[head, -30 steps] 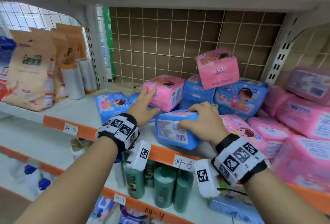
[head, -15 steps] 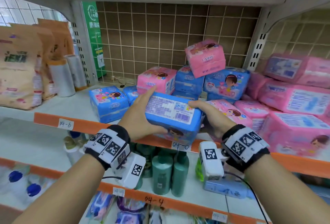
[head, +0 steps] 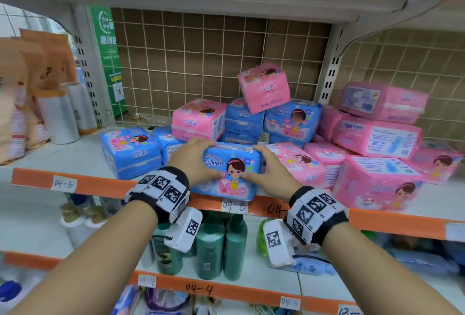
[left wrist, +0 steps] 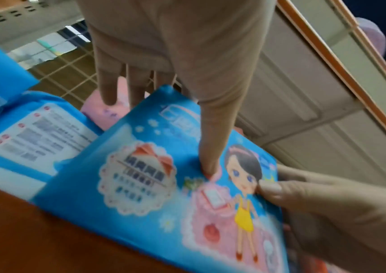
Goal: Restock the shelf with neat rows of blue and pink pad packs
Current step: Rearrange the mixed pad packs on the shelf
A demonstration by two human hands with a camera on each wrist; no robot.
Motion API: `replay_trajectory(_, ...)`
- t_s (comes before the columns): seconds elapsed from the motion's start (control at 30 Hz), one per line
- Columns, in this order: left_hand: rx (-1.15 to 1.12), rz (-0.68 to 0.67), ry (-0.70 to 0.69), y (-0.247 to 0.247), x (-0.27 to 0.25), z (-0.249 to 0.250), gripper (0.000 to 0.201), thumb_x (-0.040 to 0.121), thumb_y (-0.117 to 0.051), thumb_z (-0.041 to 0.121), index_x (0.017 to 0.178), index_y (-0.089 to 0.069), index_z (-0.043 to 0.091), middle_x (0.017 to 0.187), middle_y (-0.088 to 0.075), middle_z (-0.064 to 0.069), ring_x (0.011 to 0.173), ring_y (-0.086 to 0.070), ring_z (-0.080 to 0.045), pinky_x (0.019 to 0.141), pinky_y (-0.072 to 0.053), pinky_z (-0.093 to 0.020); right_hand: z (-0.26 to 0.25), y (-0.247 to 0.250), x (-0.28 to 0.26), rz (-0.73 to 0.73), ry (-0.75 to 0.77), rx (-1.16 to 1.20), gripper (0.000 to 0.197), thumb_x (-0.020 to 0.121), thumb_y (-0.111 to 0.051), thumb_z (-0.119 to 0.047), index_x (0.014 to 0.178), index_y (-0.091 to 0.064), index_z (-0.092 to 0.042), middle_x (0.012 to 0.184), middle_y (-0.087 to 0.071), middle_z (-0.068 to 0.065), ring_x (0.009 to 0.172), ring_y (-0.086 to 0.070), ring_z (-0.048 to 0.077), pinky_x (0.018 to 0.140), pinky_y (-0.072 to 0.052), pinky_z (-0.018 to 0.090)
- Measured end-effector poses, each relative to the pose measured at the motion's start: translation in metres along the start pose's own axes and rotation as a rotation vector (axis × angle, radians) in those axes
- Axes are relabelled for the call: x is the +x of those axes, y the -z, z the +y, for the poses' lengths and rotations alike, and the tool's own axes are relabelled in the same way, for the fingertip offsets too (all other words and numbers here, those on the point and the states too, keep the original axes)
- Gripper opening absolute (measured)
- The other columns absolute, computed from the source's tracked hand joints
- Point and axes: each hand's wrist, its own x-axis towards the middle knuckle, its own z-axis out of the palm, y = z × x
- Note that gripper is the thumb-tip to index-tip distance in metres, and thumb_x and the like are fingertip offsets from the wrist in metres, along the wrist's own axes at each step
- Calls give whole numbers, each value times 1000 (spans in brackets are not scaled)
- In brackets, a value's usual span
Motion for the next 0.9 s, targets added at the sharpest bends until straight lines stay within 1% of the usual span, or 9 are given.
replay_trajectory(0.1,180,-51,-15,-5,6,10,84,64,-79,43,137,-40,26,138,-42,-1,126,-38,-24,106,-32,-37,4,3,-3,-16,6,0,67,80,-71,-18,136,-34,-12,135,-44,9,119,-48,21,101,-41,37)
replay_trajectory(0.23,249,-39,20,-14,5,17,86,66,-75,47,139,-34,29,142,-37,2,130,-28,-26,107,-30,-39,3,4,-2,-4,-4,-4,65,82,-68,-13,137,-32,-11,136,-45,10,122,-48,24,103,-40,40)
replay_trajectory(0.3,209,-26,7,-17,1,18,85,69,-73,46,141,-31,28,143,-34,2,132,-24,-26,108,-29,-40,3,2,-3,22,8,-125,66,84,-65,-17,139,-30,-11,143,-35,10,131,-36,24,110,-30,38)
replay_trajectory(0.37,140,6,-24,-18,-3,15,92,70,-73,47,145,-24,26,147,-28,-1,136,-19,-26,112,-24,-41,0,-4,-6,108,55,-332,65,87,-61,-19,142,-28,-15,151,-19,9,140,-18,22,113,-20,32)
replay_trajectory(0.47,14,147,-9,-14,-12,7,100,67,-74,47,146,-19,21,150,-23,-6,140,-13,-25,115,-14,-42,-19,-21,-14,184,163,-533,64,86,-55,-23,143,-27,-18,155,-8,11,142,-7,24,114,-12,38)
replay_trajectory(0.63,-7,270,163,14,-24,-48,84,74,-70,38,144,-26,23,146,-30,-8,139,-18,-27,112,-18,-46,-57,-53,-16,47,328,-627,59,83,-56,-21,138,-36,-12,152,-14,13,141,-9,27,114,-5,35)
replay_trajectory(0.73,150,307,385,37,-26,-87,73,76,-67,34,140,-33,28,147,-30,-8,137,-21,-29,111,-23,-44,-70,-74,-16,-50,435,-538,50,84,-53,-12,132,-42,-7,147,-26,12,137,-20,26,111,-10,27)
replay_trajectory(0.8,276,207,525,50,-28,-108,74,77,-66,33,141,-29,35,150,-21,-5,138,-15,-29,110,-22,-46,-74,-92,-15,-205,441,-415,46,87,-51,-11,132,-43,-9,142,-33,8,132,-27,22,104,-16,20)
replay_trajectory(0.9,376,18,531,66,-22,-128,81,78,-68,32,144,-21,37,153,-11,-7,139,-13,-31,109,-23,-47,-75,-117,-5,-341,368,-444,48,89,-50,-16,135,-39,-12,138,-37,5,128,-32,21,102,-24,24)
